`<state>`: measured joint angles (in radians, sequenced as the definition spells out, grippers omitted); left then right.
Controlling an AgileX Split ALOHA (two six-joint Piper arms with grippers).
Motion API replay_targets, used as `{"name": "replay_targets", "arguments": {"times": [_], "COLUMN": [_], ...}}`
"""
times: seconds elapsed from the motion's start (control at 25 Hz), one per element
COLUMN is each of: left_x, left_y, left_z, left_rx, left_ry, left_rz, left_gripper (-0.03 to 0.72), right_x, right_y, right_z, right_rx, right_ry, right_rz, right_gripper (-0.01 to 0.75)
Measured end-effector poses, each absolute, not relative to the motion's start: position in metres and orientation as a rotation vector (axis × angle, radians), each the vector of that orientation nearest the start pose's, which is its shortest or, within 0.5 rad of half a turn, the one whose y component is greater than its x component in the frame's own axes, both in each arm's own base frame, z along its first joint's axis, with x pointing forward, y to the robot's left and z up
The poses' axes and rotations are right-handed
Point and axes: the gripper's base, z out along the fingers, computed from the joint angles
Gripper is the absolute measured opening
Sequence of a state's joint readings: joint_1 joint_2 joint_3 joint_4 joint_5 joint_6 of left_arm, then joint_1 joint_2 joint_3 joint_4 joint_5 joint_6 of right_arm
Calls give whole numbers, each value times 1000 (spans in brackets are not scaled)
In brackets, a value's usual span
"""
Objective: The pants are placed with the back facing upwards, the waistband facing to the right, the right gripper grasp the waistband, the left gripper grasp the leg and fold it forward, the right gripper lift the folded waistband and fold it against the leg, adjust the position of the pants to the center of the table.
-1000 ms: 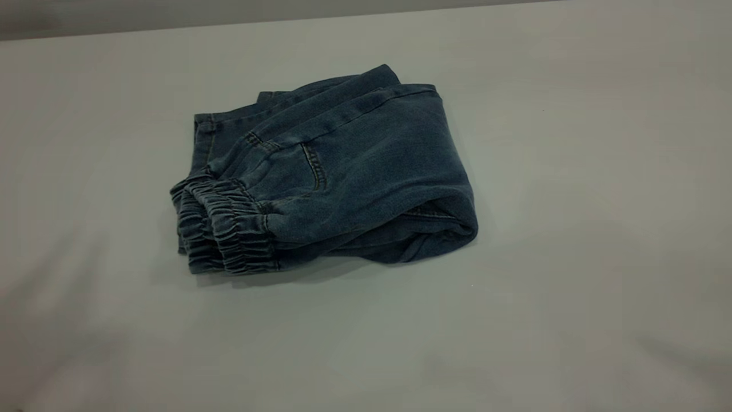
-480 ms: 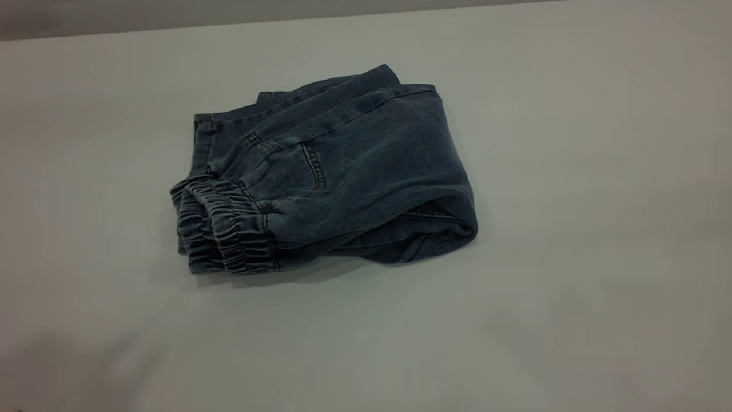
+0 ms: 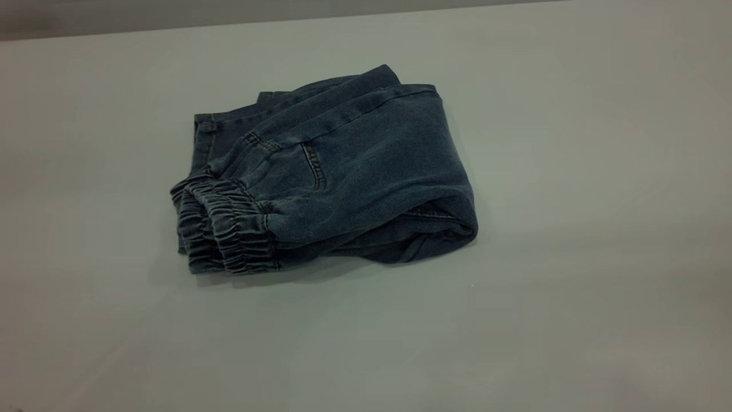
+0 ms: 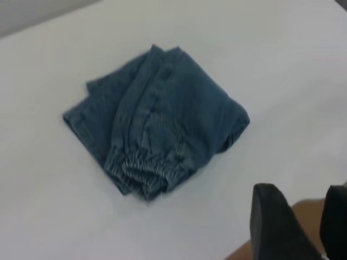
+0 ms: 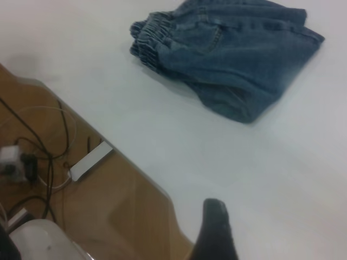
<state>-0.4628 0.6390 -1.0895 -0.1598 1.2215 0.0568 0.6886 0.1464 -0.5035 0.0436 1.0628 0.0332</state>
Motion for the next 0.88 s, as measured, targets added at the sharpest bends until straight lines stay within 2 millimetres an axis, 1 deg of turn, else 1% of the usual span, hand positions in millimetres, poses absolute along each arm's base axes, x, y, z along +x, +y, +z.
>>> {"name": "replay_targets", "arguments": {"times": [0.08,0.2,0.28,0.44,0.52,0.68,0.76,0.88], "left_x": [44,30,20,7,5,4,4,5], "left_y": [-37,-29,-25,-18,-15,-10,-9,-10], "left_z": [399,380,364,331,317,297,291,286], "left_rx": [590,545,542,542,534,521,536,546], "left_ry": [2190,2144,2144,2147,2132,2102,2100,2089], "left_rz": [-421,-439,-441,-435,-416,-355,-337,-340], "left_gripper": [239,239,239,239,239,239,239,239], "right_x": [11,11,11,11,11,11,11,11], "right_y": [14,14,14,14,14,14,14,14], "right_z": [278,278,278,278,277,277,277,278], "right_rx": [-717,-717,-717,-717,-718,-718,-718,-700], "right_ry": [2106,2107,2107,2107,2109,2109,2109,2115], "right_rz": [462,462,462,462,461,461,461,452], "right_gripper": [488,488,488,488,488,488,488,488]}}
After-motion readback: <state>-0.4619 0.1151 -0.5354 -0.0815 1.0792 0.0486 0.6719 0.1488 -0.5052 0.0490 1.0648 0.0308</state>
